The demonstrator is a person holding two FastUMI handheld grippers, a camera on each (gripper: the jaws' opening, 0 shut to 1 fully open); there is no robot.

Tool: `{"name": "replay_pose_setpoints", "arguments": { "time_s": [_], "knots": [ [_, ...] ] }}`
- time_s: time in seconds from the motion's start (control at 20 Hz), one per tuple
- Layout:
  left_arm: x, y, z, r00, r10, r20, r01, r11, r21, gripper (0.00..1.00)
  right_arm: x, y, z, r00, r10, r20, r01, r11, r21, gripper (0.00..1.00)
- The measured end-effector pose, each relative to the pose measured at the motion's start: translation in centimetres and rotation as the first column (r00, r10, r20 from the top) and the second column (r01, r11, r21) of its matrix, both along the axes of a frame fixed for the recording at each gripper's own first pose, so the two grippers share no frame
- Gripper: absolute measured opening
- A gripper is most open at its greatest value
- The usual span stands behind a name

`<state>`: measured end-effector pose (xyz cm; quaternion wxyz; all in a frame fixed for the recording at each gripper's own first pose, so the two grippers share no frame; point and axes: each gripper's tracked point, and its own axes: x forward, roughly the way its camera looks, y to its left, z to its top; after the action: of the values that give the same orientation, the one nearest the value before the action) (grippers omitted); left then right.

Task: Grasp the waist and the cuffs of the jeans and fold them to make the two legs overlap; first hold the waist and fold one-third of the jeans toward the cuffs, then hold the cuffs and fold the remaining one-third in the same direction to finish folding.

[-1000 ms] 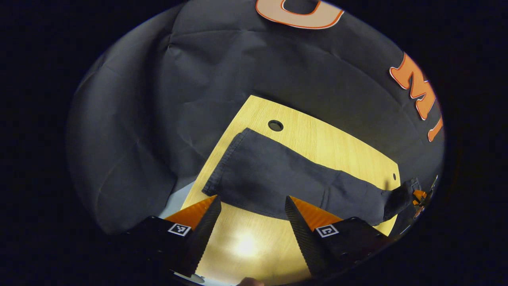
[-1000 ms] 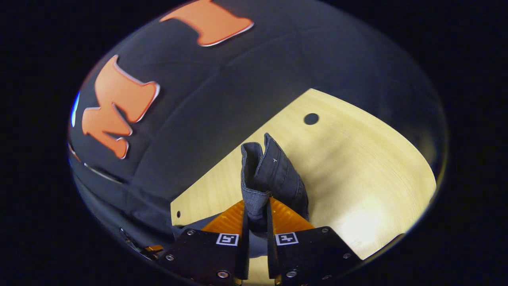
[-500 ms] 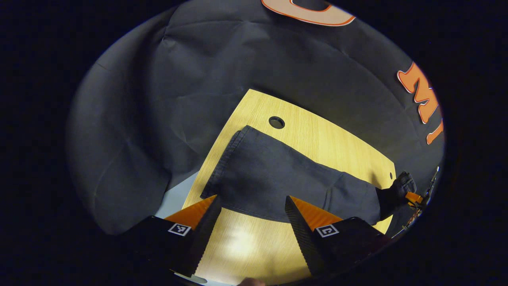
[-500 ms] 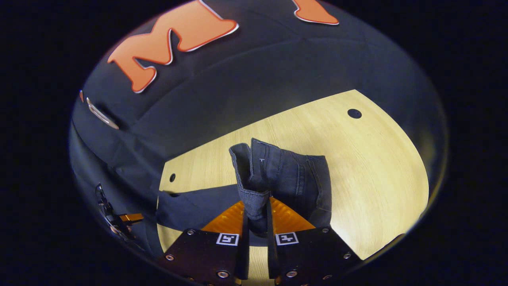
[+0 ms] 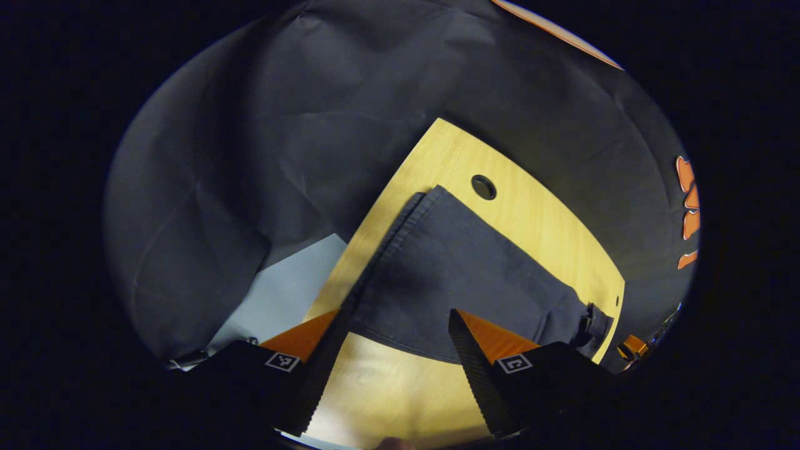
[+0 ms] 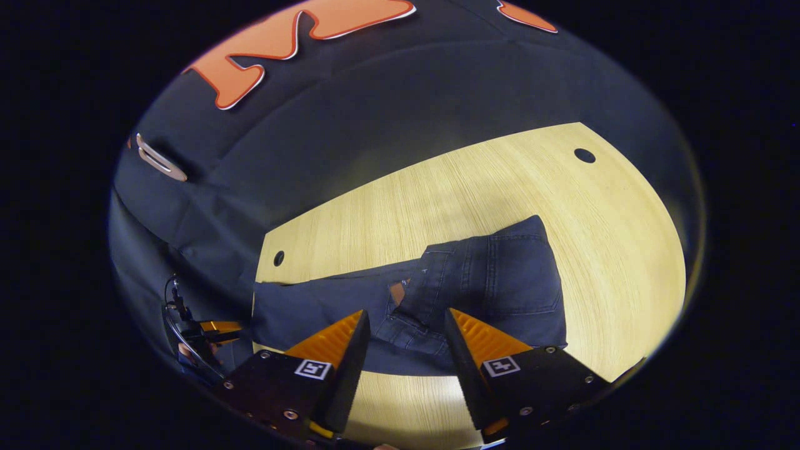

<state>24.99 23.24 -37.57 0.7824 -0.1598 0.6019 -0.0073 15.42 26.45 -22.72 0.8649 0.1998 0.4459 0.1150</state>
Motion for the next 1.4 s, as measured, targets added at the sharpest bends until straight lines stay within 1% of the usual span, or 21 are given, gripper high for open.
{"name": "replay_pose_setpoints", "arguments": {
  "time_s": [0.05, 0.1, 0.2, 0.4, 0.5, 0.55, 0.6, 0.65, 0.7, 0.75, 0.8, 0.85, 0.9, 0.95, 1.0, 1.05, 1.15, 1.2, 1.25, 1.4],
  "knots": [
    [-0.1, 0.5, -0.7, 1.000, -0.018, -0.018, 0.018, 1.000, 0.010, 0.98, -0.2, -0.1, 0.0, 1.000, 0.005, 0.007, -0.005, 1.000, -0.008, 0.77],
    [-0.2, 0.8, -1.4, 0.999, -0.040, -0.036, 0.041, 0.999, 0.015, 0.98, -0.3, -0.1, 0.2, 1.000, 0.004, 0.013, -0.003, 1.000, -0.022, 0.85],
    [-0.3, 1.1, -2.6, 0.995, -0.070, -0.074, 0.073, 0.997, 0.033, 0.98, -0.4, -0.6, 0.5, 1.000, -0.011, 0.018, 0.012, 0.999, -0.049, 0.90],
    [-0.3, 1.2, -4.5, 0.981, -0.138, -0.136, 0.148, 0.987, 0.068, 0.98, -1.3, -2.6, 1.6, 0.998, -0.061, 0.030, 0.062, 0.997, -0.037, 0.93],
    [-0.5, 0.7, -5.3, 0.976, -0.141, -0.164, 0.151, 0.987, 0.050, 0.98, -1.8, -3.6, 1.8, 0.995, -0.092, 0.034, 0.093, 0.995, -0.036, 0.94],
    [-1.0, 0.8, -5.8, 0.971, -0.140, -0.196, 0.153, 0.987, 0.055, 0.98, -2.0, -4.3, 1.8, 0.993, -0.109, 0.038, 0.110, 0.993, -0.040, 0.94],
    [-0.7, 0.7, -5.5, 0.972, -0.151, -0.181, 0.165, 0.984, 0.064, 0.98, -2.4, -4.8, 1.9, 0.992, -0.122, 0.036, 0.123, 0.992, -0.041, 0.94],
    [-0.7, 0.5, -5.5, 0.970, -0.167, -0.179, 0.181, 0.981, 0.065, 0.94, -2.7, -5.3, 2.0, 0.990, -0.138, 0.037, 0.140, 0.989, -0.040, 0.94],
    [-1.0, 1.1, -5.8, 0.966, -0.174, -0.189, 0.196, 0.975, 0.105, 0.96, -2.9, -5.7, 2.2, 0.988, -0.147, 0.038, 0.148, 0.988, -0.036, 0.94],
    [-0.7, 1.6, -5.9, 0.963, -0.186, -0.194, 0.218, 0.963, 0.161, 0.93, -3.1, -6.3, 2.4, 0.986, -0.159, 0.041, 0.161, 0.986, -0.033, 0.94],
    [-1.0, 1.5, -6.2, 0.962, -0.210, -0.175, 0.239, 0.957, 0.164, 0.77, -3.3, -6.7, 2.4, 0.985, -0.170, 0.043, 0.171, 0.985, -0.029, 0.94],
    [-0.7, 0.5, -5.8, 0.964, -0.218, -0.149, 0.236, 0.965, 0.114, 0.61, -3.4, -7.2, 2.5, 0.983, -0.179, 0.045, 0.180, 0.983, -0.023, 0.94],
    [-0.7, 0.1, -6.1, 0.973, -0.185, -0.138, 0.200, 0.974, 0.105, 0.39, -3.6, -7.7, 2.5, 0.981, -0.186, 0.047, 0.187, 0.982, -0.018, 0.94],
    [-0.8, 0.3, -5.8, 0.976, -0.172, -0.131, 0.185, 0.978, 0.094, 0.17, -3.7, -8.1, 2.4, 0.980, -0.190, 0.049, 0.191, 0.981, -0.014, 0.94],
    [-0.3, -0.1, -5.5, 0.986, -0.130, -0.106, 0.138, 0.988, 0.069, 0.17, -3.8, -8.7, 2.4, 0.979, -0.196, 0.050, 0.197, 0.980, -0.012, 0.94],
    [0.0, -0.5, -5.3, 0.988, -0.128, -0.092, 0.132, 0.991, 0.039, 0.09, -3.9, -9.2, 2.4, 0.979, -0.195, 0.052, 0.196, 0.981, -0.008, 0.94],
    [0.7, -1.0, -4.1, 0.995, -0.092, -0.037, 0.093, 0.996, 0.012, 0.09, -4.0, -10.1, 2.1, 0.980, -0.189, 0.056, 0.190, 0.982, -0.008, 0.94],
    [0.9, -1.9, -3.0, 0.996, -0.084, -0.003, 0.084, 0.996, -0.017, 0.09, -4.1, -10.5, 2.1, 0.981, -0.186, 0.058, 0.187, 0.982, -0.013, 0.94],
    [1.0, -2.7, -1.1, 0.996, -0.081, 0.038, 0.083, 0.996, -0.037, 0.08, -4.0, -11.0, 2.1, 0.982, -0.178, 0.066, 0.179, 0.984, -0.014, 0.94],
    [0.7, -4.7, 3.9, 0.984, -0.104, 0.141, 0.115, 0.991, -0.066, 0.08, -4.0, -11.5, 2.4, 0.985, -0.156, 0.076, 0.156, 0.988, 0.000, 0.95]
  ]
}}
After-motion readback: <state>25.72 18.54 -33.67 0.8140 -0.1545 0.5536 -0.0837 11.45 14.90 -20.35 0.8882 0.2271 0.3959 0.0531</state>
